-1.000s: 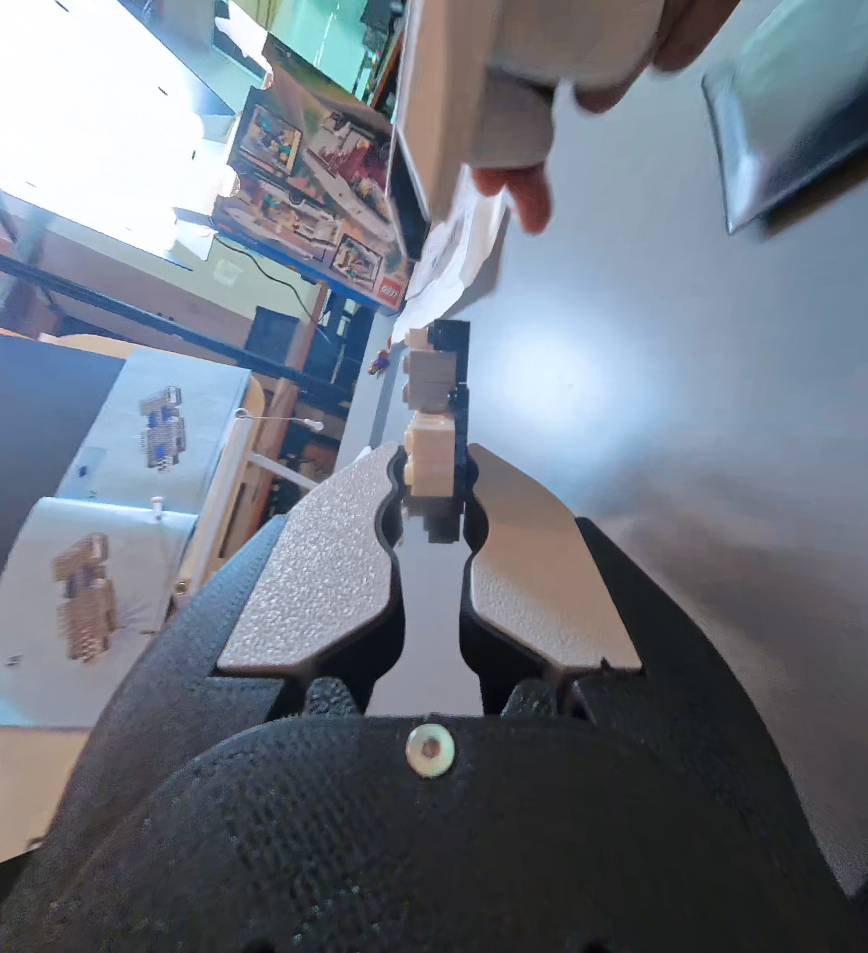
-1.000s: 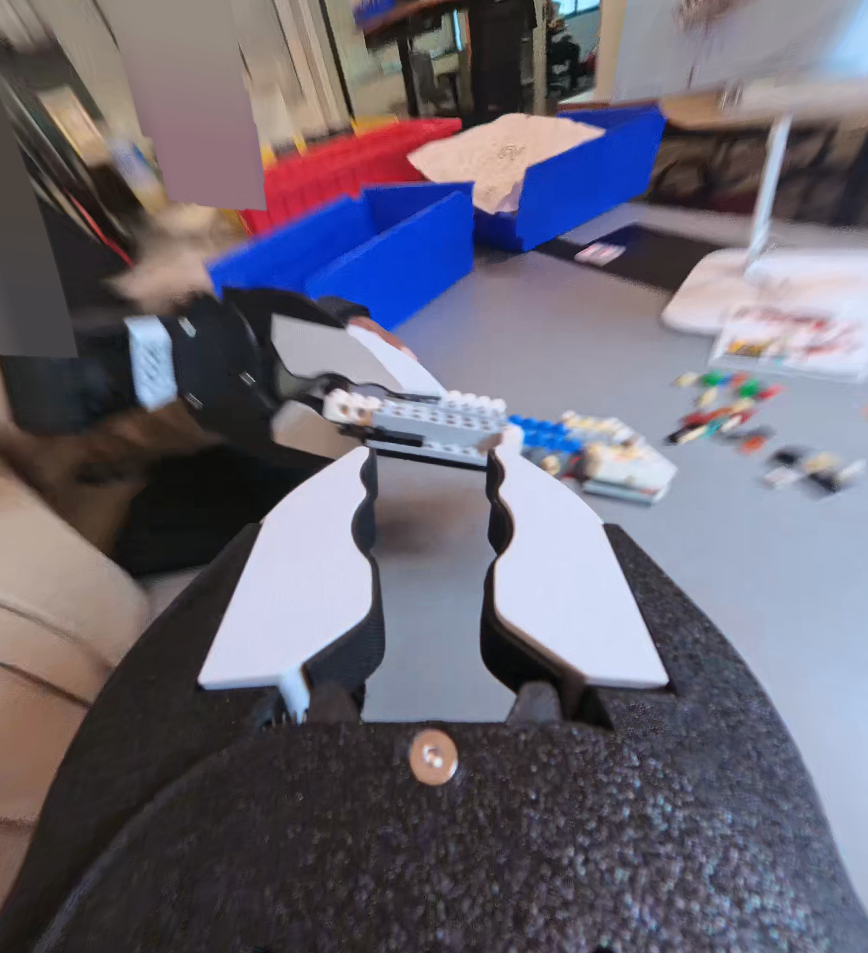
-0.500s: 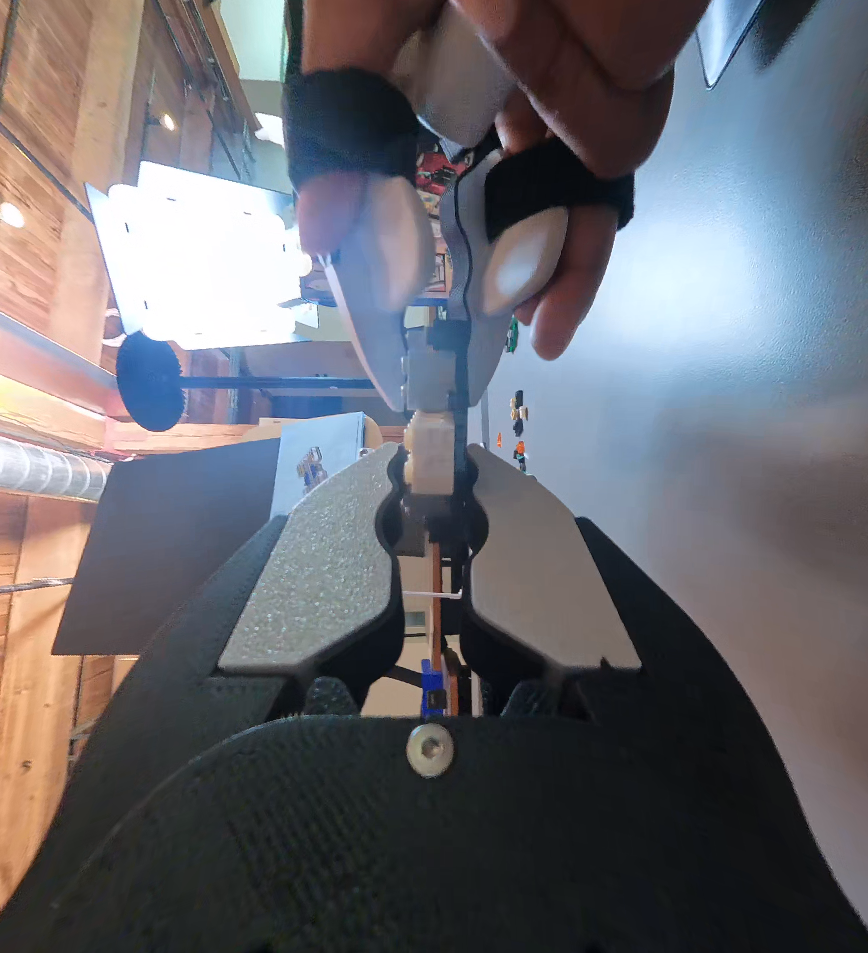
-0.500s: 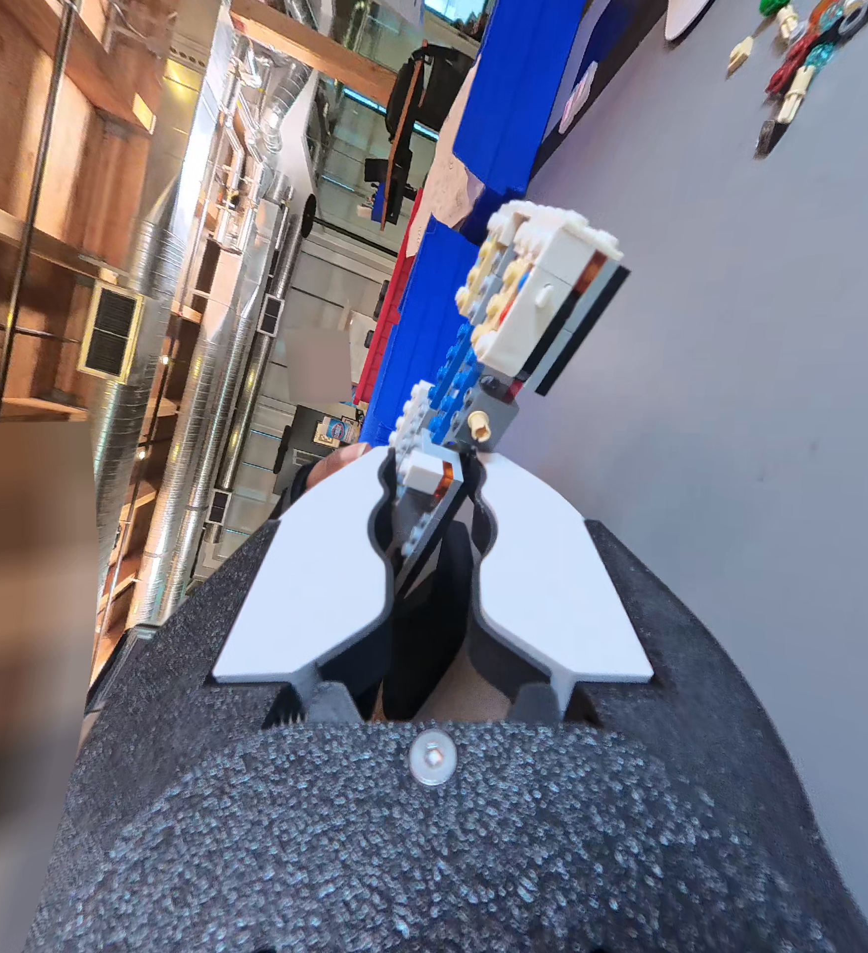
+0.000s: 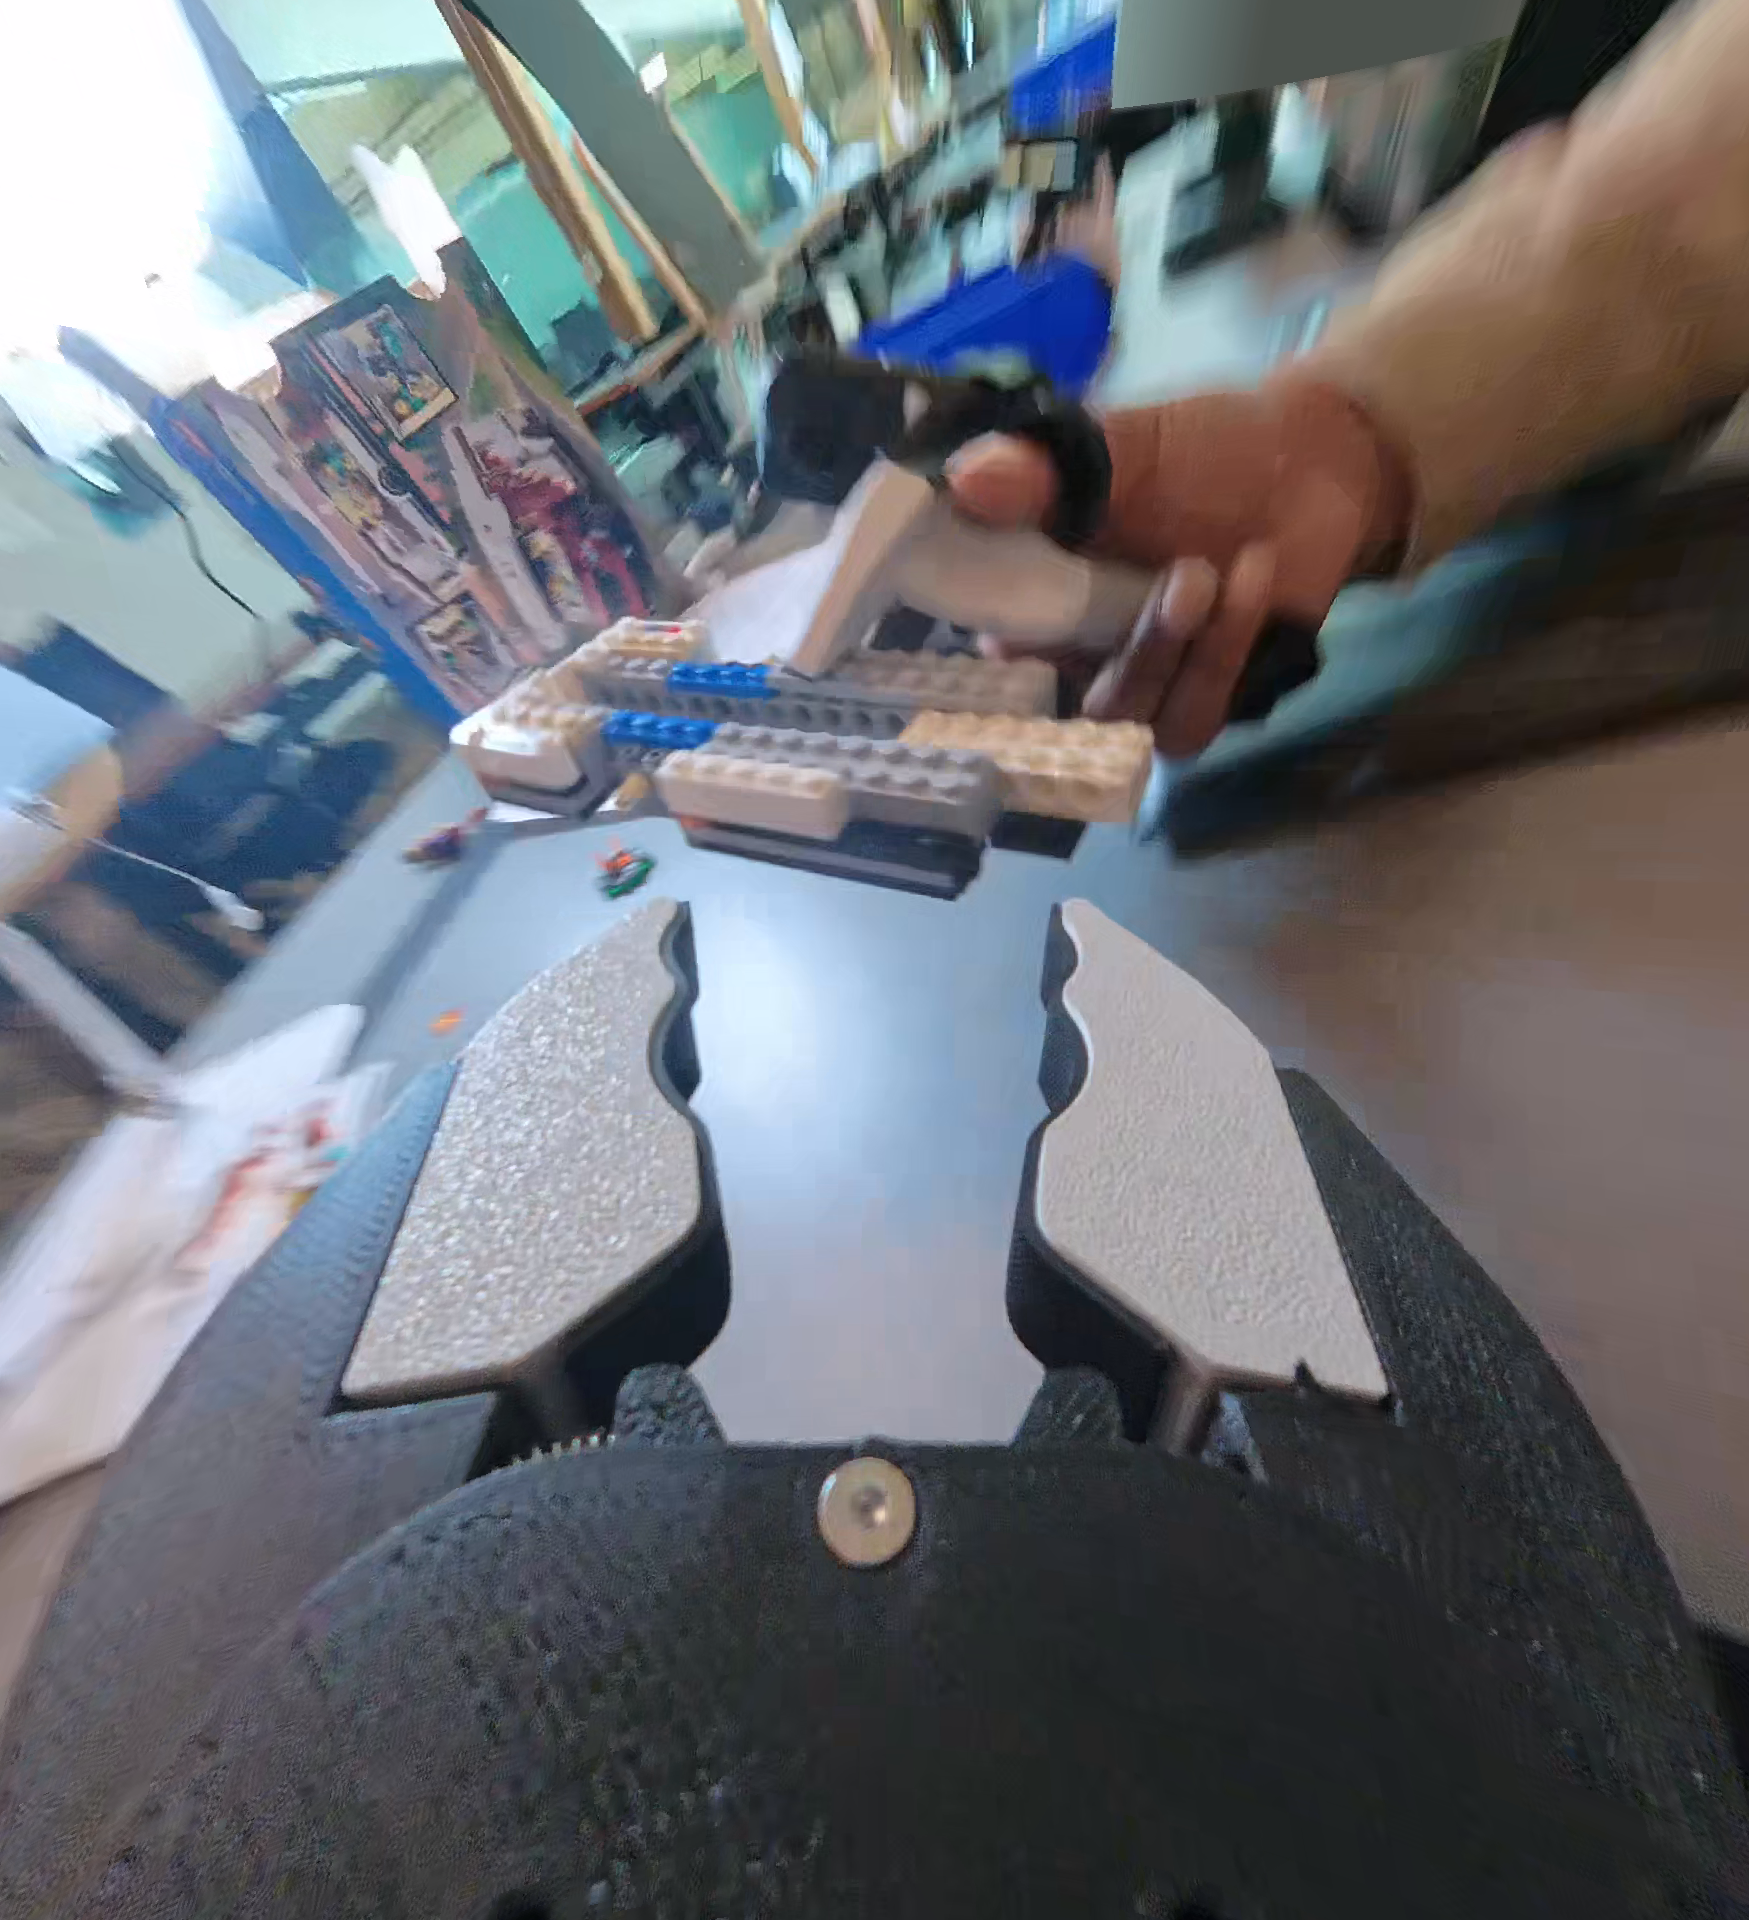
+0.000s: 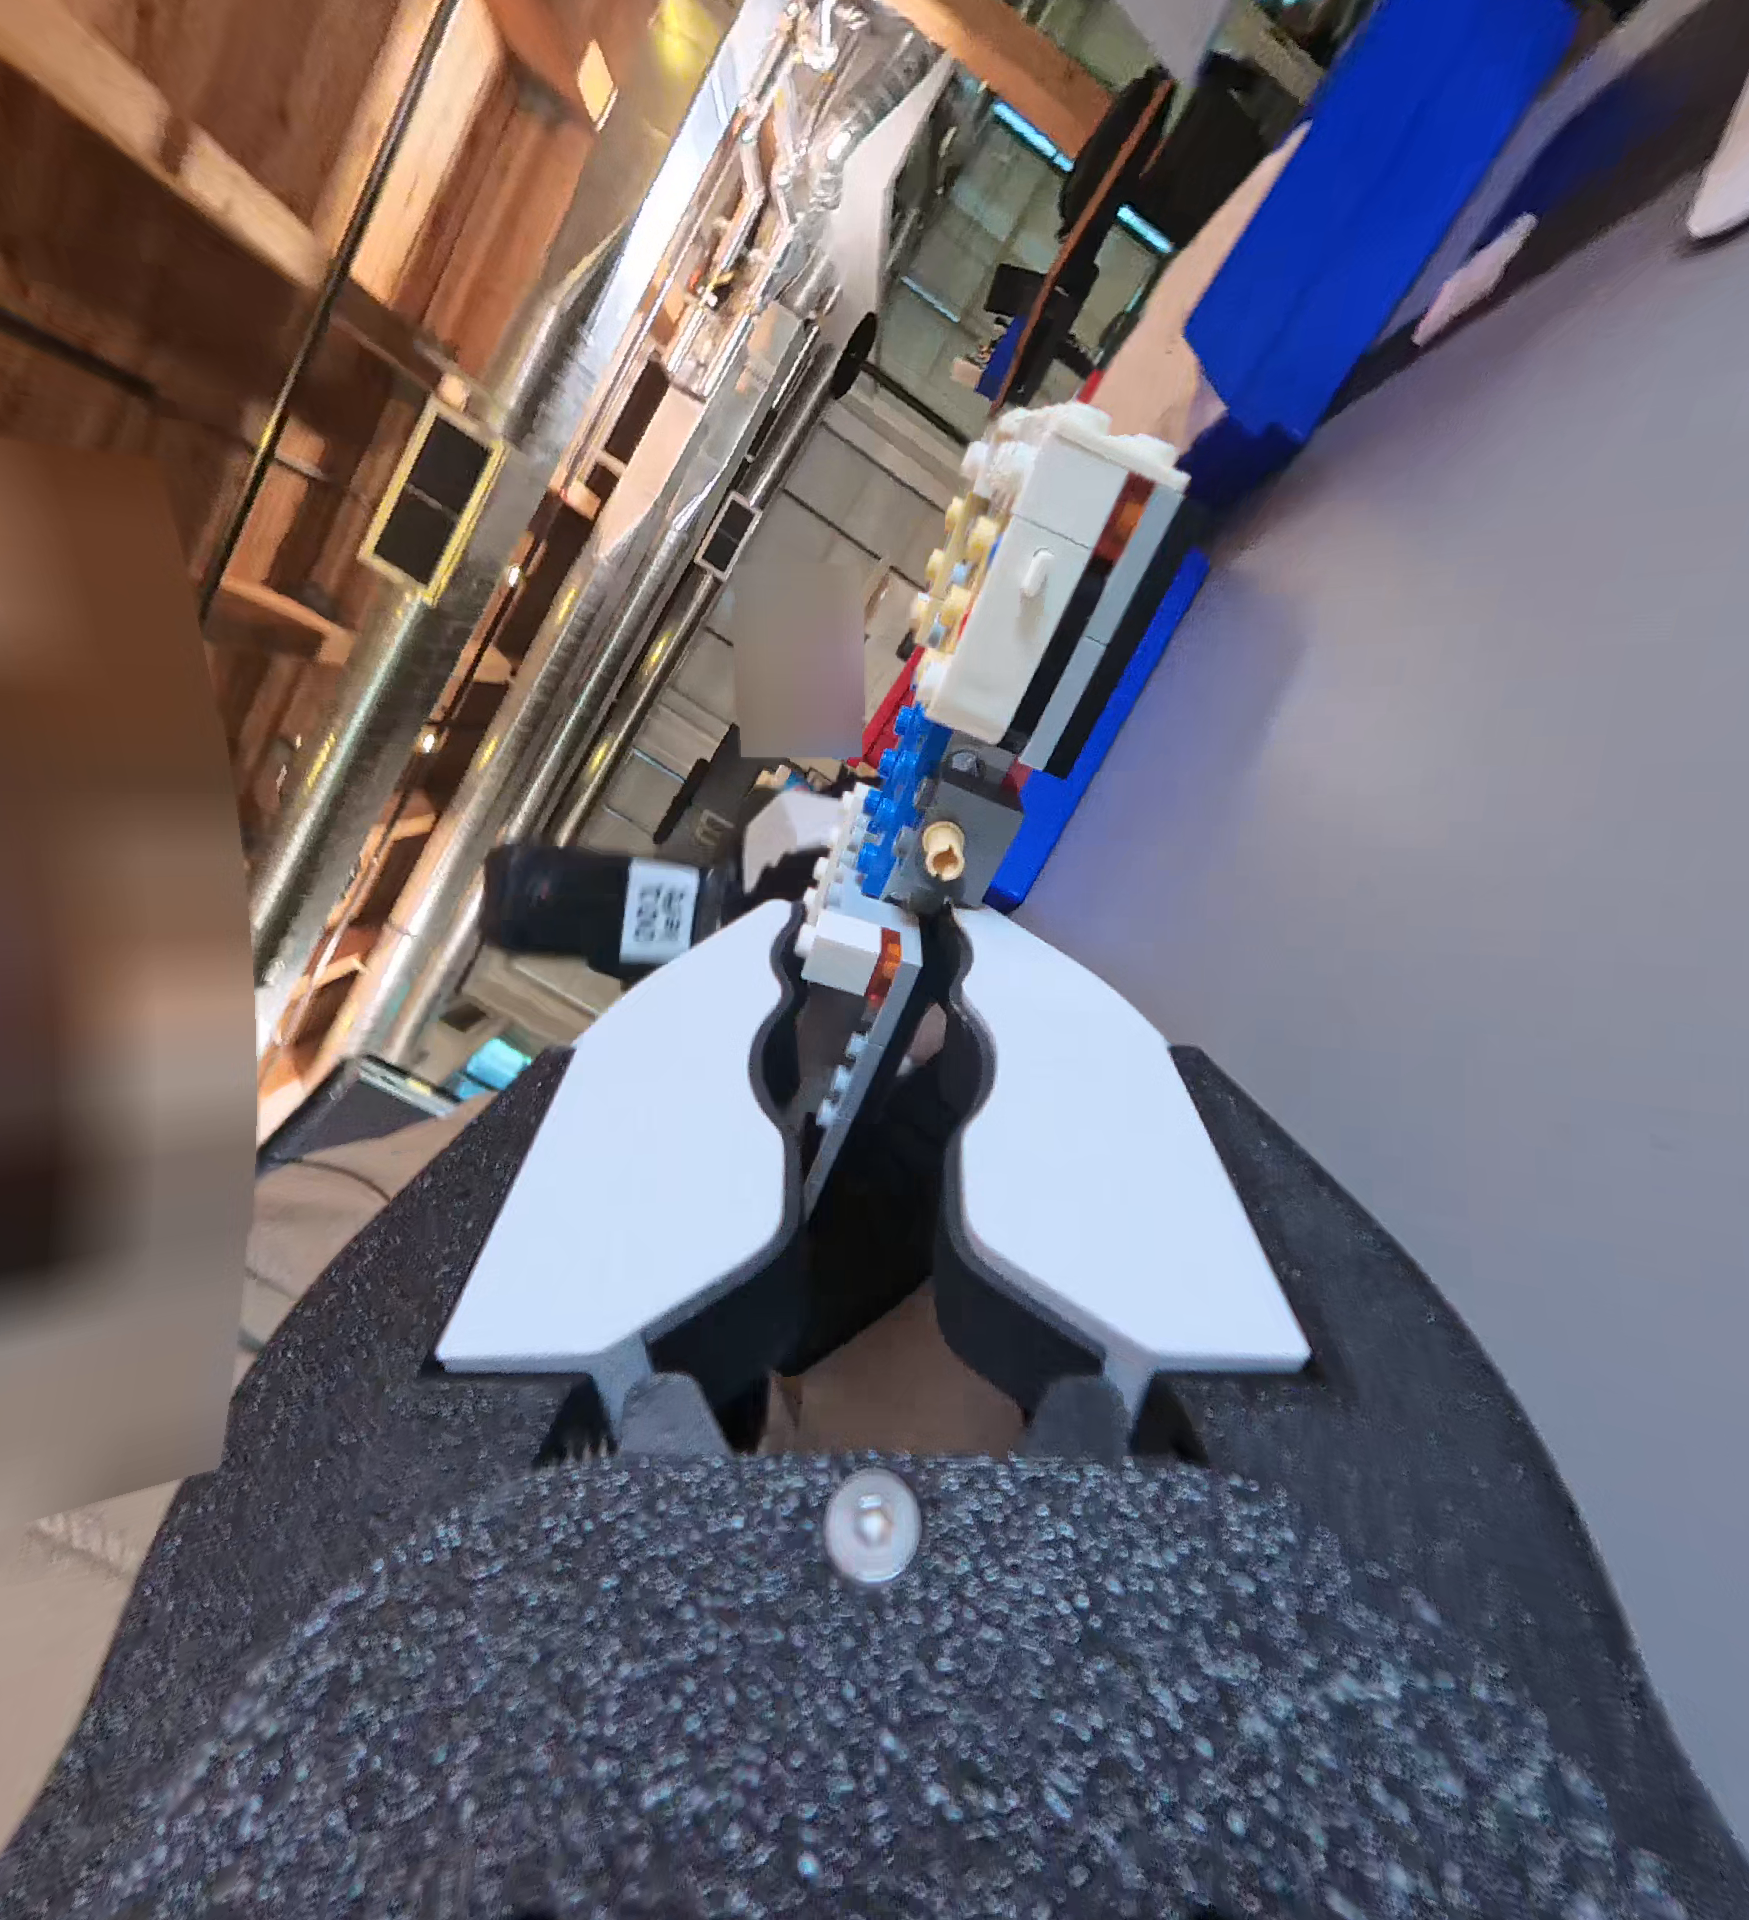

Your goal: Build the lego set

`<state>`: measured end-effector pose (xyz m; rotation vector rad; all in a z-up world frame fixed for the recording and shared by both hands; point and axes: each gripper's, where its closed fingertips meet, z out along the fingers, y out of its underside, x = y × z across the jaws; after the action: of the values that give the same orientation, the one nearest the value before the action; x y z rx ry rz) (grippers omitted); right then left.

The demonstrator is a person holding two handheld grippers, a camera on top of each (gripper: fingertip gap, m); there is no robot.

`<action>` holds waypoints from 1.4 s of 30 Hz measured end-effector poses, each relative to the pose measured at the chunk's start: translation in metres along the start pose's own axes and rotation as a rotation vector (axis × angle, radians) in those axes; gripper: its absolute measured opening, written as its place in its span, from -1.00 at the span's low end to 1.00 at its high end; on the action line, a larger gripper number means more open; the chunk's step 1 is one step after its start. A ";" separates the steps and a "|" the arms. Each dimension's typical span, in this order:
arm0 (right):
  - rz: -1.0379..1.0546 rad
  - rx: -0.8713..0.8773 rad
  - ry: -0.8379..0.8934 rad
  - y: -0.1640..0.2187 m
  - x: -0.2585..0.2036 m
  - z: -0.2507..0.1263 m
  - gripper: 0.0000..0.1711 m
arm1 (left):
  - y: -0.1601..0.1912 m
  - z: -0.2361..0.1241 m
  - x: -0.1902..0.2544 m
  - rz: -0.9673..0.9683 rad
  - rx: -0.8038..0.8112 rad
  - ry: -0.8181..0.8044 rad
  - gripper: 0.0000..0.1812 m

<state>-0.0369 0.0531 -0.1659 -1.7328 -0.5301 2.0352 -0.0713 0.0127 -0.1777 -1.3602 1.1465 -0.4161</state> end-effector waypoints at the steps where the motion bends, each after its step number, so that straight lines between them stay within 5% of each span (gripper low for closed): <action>1: -0.050 -0.024 -0.009 -0.001 -0.003 -0.002 -0.73 | -0.008 -0.004 -0.006 -0.163 0.074 0.039 -0.33; 6: -0.302 -0.175 -0.026 0.016 -0.008 0.004 -0.73 | -0.013 0.003 -0.018 -0.863 0.252 0.232 -0.38; 9: -0.378 -0.218 -0.049 0.029 -0.011 0.011 -0.73 | -0.013 0.011 -0.002 -1.013 0.258 0.372 -0.46; 15: -0.516 -0.247 -0.072 0.045 -0.017 0.014 -0.74 | -0.009 0.019 0.018 -0.897 0.149 0.381 -0.74; 23: -0.656 -0.303 -0.040 0.051 -0.014 0.013 -0.75 | -0.011 0.017 0.022 -0.639 0.086 0.294 -0.79; 42: -0.965 -0.417 -0.036 0.068 -0.016 0.005 -0.75 | -0.014 0.015 0.038 -0.366 -0.084 0.266 -0.79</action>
<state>-0.0437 -0.0134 -0.1881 -1.2184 -1.5270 1.2966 -0.0372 -0.0134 -0.1834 -1.6293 1.1380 -0.8401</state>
